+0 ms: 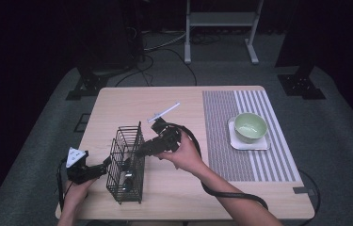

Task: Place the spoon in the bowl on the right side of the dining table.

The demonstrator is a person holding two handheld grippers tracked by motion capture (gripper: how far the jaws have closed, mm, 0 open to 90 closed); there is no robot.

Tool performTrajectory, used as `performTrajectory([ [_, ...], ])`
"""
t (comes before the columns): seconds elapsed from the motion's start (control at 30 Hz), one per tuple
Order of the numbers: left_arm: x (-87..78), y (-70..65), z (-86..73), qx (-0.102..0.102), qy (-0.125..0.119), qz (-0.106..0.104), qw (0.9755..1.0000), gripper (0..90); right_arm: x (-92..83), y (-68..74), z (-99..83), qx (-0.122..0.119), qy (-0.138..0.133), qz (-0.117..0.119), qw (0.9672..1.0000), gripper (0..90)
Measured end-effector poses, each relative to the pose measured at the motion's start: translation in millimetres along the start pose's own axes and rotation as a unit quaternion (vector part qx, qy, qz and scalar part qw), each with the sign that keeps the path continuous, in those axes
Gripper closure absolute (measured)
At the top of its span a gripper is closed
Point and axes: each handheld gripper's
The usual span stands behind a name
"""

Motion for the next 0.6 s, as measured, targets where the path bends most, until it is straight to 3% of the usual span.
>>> performTrajectory([
  [0.43,0.0,0.0,0.0,0.000,0.000,0.000,1.0000,0.0,4.4,1.0,0.8,0.010,-0.003,-0.010,0.9999,85.3],
  [0.6,0.0,0.0,0.1,0.002,0.001,0.000,1.0000,0.0,3.8,3.7,1.4,0.001,0.004,-0.021,0.9998,88.4],
])
Point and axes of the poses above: each handheld gripper's, and its own axes: x roughly forward along the jaws, z roughly out of its top, y roughly to its left, and after that the axes turned 3 degrees about z, right-handed
